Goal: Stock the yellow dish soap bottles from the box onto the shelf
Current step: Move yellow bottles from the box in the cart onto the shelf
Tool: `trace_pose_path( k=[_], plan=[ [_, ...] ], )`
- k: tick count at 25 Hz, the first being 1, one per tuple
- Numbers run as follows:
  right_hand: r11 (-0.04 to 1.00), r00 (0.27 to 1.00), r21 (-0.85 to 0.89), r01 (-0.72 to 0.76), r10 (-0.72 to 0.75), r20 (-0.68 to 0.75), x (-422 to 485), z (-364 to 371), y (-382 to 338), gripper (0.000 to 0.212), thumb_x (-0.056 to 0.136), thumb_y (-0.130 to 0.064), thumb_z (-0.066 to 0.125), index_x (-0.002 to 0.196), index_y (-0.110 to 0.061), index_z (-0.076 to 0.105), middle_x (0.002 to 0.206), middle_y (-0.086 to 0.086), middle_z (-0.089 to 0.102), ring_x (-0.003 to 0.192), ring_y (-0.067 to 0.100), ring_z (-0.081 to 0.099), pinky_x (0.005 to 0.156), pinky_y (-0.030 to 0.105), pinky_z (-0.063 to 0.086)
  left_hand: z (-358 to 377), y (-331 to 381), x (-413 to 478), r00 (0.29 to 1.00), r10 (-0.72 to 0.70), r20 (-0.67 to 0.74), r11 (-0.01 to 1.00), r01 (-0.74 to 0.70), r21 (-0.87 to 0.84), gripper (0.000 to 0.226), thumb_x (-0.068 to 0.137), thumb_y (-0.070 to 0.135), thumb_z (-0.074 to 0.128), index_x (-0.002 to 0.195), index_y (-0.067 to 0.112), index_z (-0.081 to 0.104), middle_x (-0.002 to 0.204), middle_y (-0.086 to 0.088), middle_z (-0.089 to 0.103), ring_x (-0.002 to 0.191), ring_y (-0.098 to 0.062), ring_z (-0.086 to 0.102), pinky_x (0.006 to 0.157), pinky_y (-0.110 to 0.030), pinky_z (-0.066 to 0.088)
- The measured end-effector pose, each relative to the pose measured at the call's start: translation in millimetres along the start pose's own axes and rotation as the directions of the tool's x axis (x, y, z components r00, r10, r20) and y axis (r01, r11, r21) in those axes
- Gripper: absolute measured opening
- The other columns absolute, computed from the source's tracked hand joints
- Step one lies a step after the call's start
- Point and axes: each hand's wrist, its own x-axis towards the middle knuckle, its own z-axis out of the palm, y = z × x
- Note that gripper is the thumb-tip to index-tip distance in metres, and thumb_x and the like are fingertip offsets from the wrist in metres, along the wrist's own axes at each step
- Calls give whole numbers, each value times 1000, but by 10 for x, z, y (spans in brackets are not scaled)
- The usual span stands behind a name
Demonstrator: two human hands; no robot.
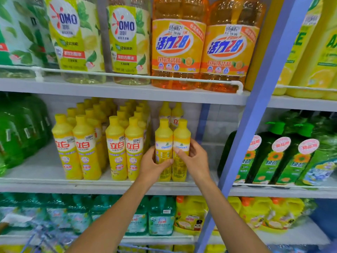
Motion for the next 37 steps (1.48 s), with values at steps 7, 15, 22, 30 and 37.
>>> trace_pose_path(
  k=[7, 15, 22, 30, 37],
  plan=[
    [996, 982, -77, -40, 53, 179, -45, -301, 141, 54, 92, -4, 70, 141, -15, 52, 131, -3, 68, 121, 10, 64, 95, 21, 53, -200, -248, -105, 983, -64, 171, 997, 58, 40, 53, 83, 7, 79, 132, 14, 58, 125, 6, 70, 114, -3, 65, 92, -15, 52],
    [978, 999, -204, -44, 38, -33, -101, -83, 282, 63, 78, -38, 85, 134, -30, 55, 126, -10, 66, 112, 4, 66, 92, 26, 57, -97, -250, 54, 991, -123, 46, 976, 113, 186, 71, 61, 36, 93, 118, 27, 51, 110, 7, 71, 99, -8, 70, 82, -41, 62],
    [993, 990, -96, -69, 80, 120, -136, -90, 300, 55, 92, -33, 71, 142, -22, 50, 133, -7, 66, 122, 11, 63, 102, 36, 54, -150, -235, 85, 966, -138, 218, 974, 93, 206, 71, 74, 18, 86, 135, 27, 50, 122, 12, 69, 109, -3, 67, 98, -37, 56],
    [977, 996, -200, -72, 61, -61, -131, -25, 488, 65, 69, -64, 81, 122, -30, 64, 116, -7, 72, 103, 5, 70, 90, 37, 60, -90, -292, 166, 988, -134, 77, 968, 114, 222, 71, 63, 23, 94, 121, 24, 53, 110, 11, 70, 99, -3, 69, 87, -33, 59],
    [991, 993, -117, -58, 70, 97, -191, -112, 386, 46, 90, -37, 72, 131, -21, 60, 123, -7, 72, 115, 10, 67, 97, 31, 56, -60, -357, 109, 981, -112, 159, 978, 81, 191, 71, 69, 32, 87, 130, 31, 53, 121, 14, 68, 109, -1, 66, 94, -31, 56]
  ],
)
